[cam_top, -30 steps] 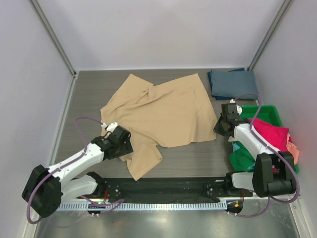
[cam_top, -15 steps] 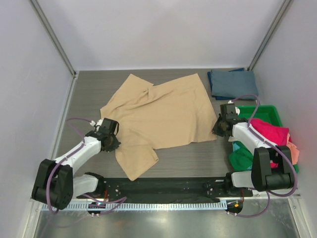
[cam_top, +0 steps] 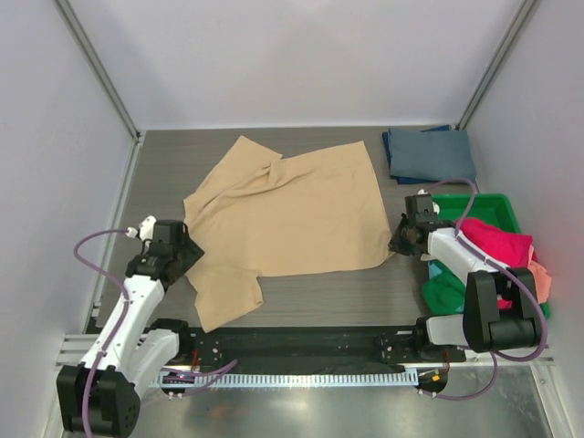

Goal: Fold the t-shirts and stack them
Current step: Flatten the tshirt out, then fold the tshirt

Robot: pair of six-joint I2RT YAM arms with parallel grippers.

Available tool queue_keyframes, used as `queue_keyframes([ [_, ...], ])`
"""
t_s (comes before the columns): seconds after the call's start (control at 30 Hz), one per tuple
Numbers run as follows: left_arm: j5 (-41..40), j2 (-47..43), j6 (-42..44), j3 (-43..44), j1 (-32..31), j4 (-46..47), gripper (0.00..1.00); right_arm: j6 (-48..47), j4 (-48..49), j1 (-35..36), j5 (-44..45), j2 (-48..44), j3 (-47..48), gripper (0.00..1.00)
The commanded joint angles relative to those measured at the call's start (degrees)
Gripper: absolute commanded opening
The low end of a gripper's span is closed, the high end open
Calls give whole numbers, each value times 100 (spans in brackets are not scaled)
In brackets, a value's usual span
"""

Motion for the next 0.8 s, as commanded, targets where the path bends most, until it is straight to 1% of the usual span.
queue_keyframes([
  [0.0,253,-146,-286,148,40,-245,76,60,228,-25,-125,-117,-44,1],
  [0.03,341,-268,-330,131,40,-289,79,60,246,-16,-142,-108,-44,1],
  [0.07,542,-339,-374,104,31,-350,84,68,255,-16,-169,-117,-62,1],
  [0.13,702,-575,-541,-1,22,-394,87,77,272,-25,-186,-117,-71,1],
  [0.17,833,-638,-602,-62,5,-368,91,86,298,-25,-195,-125,-88,1],
  [0.2,947,-682,-673,-115,-39,-351,92,95,307,-16,-195,-126,-97,1],
  [0.27,730,-665,-796,-107,-459,-569,93,130,377,-16,-187,-134,-141,1],
  [0.3,302,-656,-892,-63,-687,-701,93,139,404,-16,-186,-126,-150,1],
  [0.33,124,-613,-1085,33,-1142,-937,93,156,413,-16,-352,-117,-167,1],
  [0.4,-201,-489,-1270,104,-1497,-1175,90,165,439,-16,-423,-91,-185,1],
  [0.5,-466,-480,-1657,148,-2059,-1580,83,148,431,-16,-476,-134,-194,1],
  [0.53,-641,-515,-1936,131,-2391,-1746,82,147,413,-25,-494,-160,-194,1],
  [0.6,-808,-612,-2245,122,-2736,-1932,79,139,378,-16,-477,-231,-211,1],
  [0.63,-931,-595,-2421,104,-3077,-2107,79,130,369,-16,-468,-292,-237,1],
  [0.7,-932,-455,-2817,-10,-3482,-2222,78,139,369,-16,-459,-319,-264,1],
  [0.77,-749,-331,-3097,-255,-3660,-2240,77,147,378,-16,-468,-284,-273,1],
])
